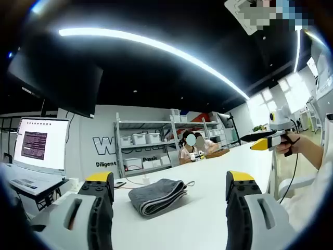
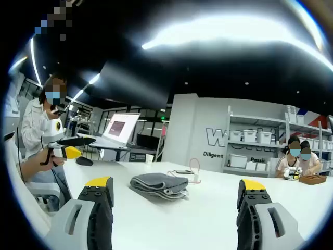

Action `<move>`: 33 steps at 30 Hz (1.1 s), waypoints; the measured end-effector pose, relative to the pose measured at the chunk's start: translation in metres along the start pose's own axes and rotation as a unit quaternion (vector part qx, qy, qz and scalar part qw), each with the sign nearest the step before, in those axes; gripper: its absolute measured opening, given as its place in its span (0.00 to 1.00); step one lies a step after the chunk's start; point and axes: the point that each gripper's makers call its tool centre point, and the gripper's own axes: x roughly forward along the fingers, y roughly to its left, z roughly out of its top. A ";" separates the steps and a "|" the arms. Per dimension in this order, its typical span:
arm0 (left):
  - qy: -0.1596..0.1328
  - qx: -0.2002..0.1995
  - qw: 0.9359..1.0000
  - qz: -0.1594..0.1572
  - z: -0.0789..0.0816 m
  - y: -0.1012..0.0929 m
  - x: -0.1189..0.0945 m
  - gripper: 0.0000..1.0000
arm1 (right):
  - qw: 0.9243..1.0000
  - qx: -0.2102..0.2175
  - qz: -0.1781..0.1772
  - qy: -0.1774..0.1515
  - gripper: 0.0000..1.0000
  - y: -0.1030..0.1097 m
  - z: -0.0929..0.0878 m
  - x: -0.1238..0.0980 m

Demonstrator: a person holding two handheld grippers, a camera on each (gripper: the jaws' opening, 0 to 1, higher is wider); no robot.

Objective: Open the folded towel by lifting each exposed corner and separating the folded layers until the towel lies flat within the target outline without major curled edges

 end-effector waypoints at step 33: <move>-0.010 0.000 1.000 -0.002 0.004 -0.003 -0.011 0.88 | 1.000 0.002 -0.003 0.004 0.99 0.007 -0.002 -0.004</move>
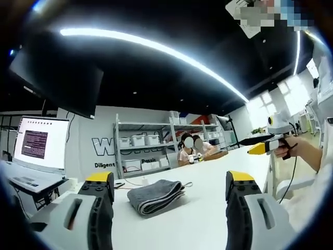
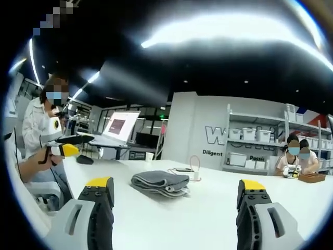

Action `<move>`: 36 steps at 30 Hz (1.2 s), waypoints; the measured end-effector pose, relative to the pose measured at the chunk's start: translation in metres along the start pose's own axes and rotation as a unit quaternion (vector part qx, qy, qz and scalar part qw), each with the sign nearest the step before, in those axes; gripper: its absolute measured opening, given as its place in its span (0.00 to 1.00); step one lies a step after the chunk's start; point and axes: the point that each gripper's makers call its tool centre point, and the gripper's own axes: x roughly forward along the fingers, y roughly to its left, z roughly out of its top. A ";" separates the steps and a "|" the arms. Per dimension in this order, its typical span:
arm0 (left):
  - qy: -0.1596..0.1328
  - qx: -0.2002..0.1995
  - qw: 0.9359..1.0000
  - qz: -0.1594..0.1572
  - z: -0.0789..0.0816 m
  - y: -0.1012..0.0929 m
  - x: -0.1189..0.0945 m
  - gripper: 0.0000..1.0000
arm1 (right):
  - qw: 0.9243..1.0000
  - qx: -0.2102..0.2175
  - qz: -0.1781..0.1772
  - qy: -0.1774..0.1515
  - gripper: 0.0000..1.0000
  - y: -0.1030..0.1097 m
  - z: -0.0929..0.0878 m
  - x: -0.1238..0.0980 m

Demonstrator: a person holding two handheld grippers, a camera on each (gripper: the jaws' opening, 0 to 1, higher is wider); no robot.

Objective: Open the folded towel by lifting each exposed corner and separating the folded layers until the towel lies flat within the target outline without major curled edges

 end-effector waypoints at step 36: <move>0.018 0.008 1.000 0.000 -0.009 0.000 0.004 0.88 | 1.000 0.003 0.004 -0.005 0.99 0.000 -0.003 0.004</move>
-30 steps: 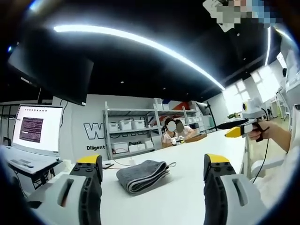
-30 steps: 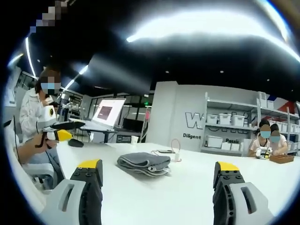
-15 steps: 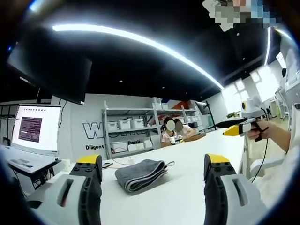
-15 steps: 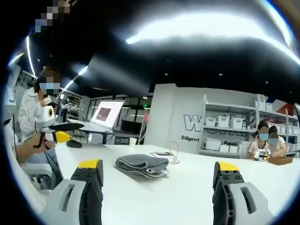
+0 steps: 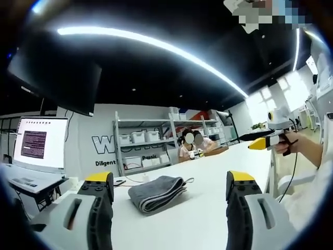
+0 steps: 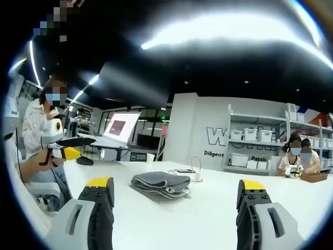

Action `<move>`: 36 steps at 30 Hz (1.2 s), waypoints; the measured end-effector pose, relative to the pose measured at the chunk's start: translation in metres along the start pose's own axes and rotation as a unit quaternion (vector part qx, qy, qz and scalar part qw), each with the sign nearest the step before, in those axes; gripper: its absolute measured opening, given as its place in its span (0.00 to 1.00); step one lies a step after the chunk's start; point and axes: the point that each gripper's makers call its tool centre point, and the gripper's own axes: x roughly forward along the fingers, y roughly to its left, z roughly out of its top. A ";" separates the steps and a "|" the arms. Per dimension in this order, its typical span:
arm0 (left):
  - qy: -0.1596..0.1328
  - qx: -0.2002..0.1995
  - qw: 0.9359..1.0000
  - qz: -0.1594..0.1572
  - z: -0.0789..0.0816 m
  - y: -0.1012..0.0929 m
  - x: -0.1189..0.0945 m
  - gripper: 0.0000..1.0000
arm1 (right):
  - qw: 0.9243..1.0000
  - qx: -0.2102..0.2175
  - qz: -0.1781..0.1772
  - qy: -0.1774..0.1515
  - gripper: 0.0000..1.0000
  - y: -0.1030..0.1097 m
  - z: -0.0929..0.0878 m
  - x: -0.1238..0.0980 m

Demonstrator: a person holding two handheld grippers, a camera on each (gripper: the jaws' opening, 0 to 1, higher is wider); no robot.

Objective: Open the folded towel by lifting each exposed corner and separating the folded layers until the towel lies flat within the target outline without major curled edges

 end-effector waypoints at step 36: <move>0.004 0.002 1.000 0.000 -0.001 0.000 0.000 0.88 | 1.000 0.000 -0.003 0.012 0.98 -0.002 -0.007 0.000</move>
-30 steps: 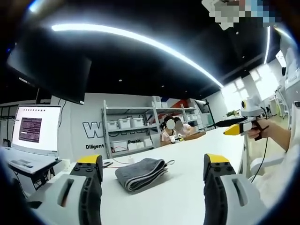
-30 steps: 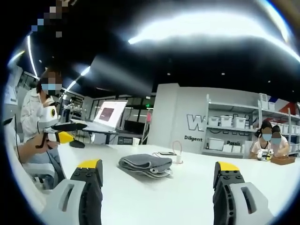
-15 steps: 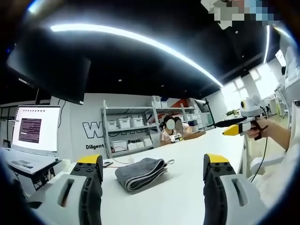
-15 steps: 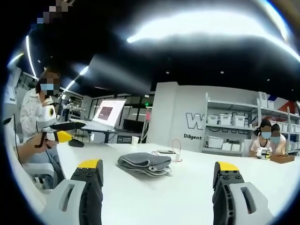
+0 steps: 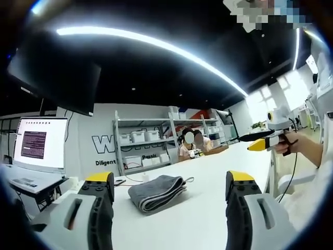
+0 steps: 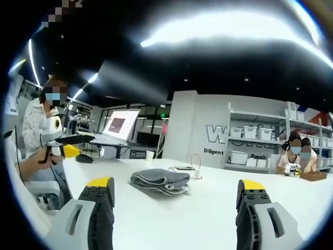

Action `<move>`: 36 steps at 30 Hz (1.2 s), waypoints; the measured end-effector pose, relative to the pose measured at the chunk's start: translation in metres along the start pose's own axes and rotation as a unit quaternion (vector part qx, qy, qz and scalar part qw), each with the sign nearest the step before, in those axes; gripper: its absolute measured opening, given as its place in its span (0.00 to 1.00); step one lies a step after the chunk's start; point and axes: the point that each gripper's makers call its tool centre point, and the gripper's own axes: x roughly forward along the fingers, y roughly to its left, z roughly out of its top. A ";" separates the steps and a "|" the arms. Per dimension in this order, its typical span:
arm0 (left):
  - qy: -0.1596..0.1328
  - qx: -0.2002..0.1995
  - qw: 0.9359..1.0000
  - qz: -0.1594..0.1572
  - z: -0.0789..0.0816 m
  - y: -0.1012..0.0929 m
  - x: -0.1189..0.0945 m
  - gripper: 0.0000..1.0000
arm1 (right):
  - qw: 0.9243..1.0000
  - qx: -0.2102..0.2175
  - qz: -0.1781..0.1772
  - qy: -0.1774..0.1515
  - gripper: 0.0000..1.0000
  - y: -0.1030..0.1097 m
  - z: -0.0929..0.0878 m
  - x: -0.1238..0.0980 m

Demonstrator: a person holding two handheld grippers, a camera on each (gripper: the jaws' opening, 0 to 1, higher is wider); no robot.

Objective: Open the folded towel by lifting each exposed corner and separating the folded layers until the towel lies flat within the target outline without major curled edges

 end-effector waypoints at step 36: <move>-0.001 -0.008 1.000 -0.003 0.001 0.000 0.000 0.87 | 1.000 0.028 0.014 0.003 0.97 0.006 0.001 0.000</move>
